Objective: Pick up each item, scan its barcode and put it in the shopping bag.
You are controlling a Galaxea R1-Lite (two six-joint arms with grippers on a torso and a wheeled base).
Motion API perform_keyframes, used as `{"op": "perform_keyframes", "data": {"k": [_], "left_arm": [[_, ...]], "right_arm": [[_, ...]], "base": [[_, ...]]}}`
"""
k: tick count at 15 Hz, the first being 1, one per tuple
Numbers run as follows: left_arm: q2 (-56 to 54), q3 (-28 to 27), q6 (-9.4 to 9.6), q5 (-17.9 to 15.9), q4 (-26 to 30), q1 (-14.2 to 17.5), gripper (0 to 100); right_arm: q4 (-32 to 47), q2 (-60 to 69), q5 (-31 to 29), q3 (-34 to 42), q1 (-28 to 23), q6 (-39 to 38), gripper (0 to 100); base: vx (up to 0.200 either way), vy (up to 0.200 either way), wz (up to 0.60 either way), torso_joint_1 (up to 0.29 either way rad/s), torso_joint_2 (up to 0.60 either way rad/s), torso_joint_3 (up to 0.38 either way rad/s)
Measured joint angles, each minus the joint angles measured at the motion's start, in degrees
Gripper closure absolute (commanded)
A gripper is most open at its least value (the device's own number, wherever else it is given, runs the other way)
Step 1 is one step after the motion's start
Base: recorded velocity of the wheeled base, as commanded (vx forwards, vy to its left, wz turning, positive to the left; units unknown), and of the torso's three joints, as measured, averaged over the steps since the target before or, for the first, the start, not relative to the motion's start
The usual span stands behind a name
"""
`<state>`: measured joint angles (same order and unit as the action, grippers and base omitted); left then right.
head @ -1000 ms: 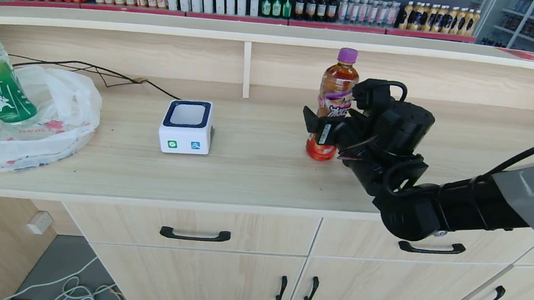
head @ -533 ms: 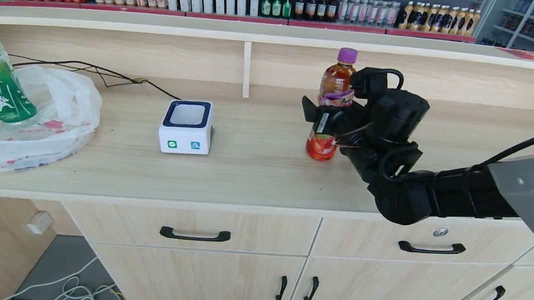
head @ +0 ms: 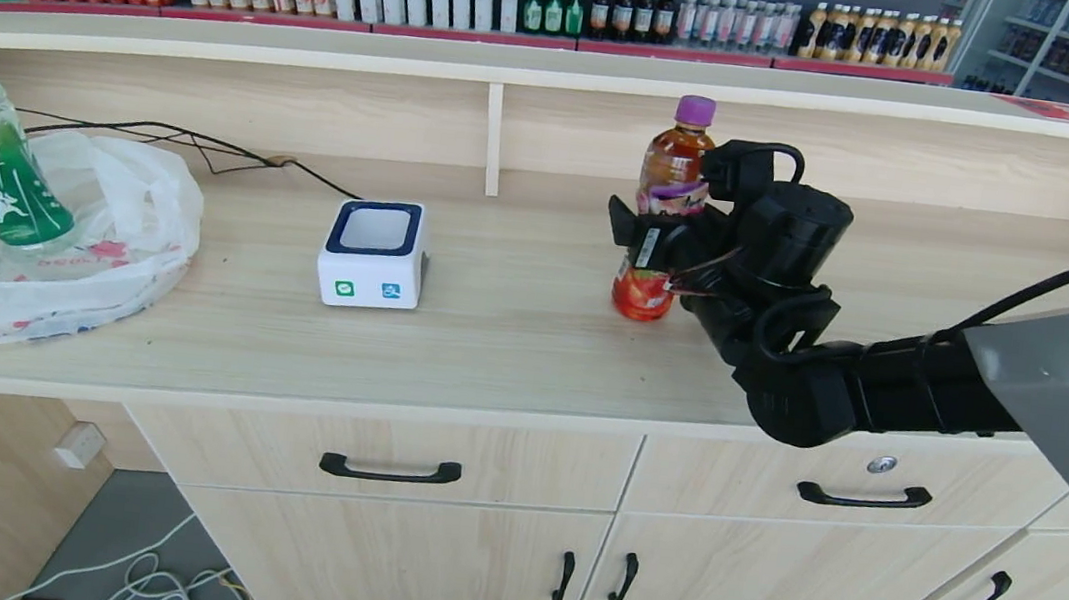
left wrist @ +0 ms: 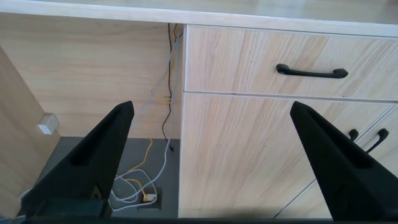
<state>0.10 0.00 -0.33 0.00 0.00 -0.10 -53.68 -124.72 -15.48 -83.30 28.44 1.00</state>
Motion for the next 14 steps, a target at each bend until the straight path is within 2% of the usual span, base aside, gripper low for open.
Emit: {"op": "perform_keyframes", "data": {"k": [1,14], "left_arm": [[0.0,0.0,0.0,0.0,0.0,0.0,0],[0.0,0.0,0.01,0.0,0.0,0.02,0]], "right_arm": [[0.02,-0.02,0.0,0.0,0.02,0.01,100],[-0.07,1.01,-4.08,0.02,1.68,-0.02,100]], "base": [[0.0,0.0,0.0,0.0,0.0,0.0],[0.0,0.0,0.0,0.0,0.0,0.0]]}}
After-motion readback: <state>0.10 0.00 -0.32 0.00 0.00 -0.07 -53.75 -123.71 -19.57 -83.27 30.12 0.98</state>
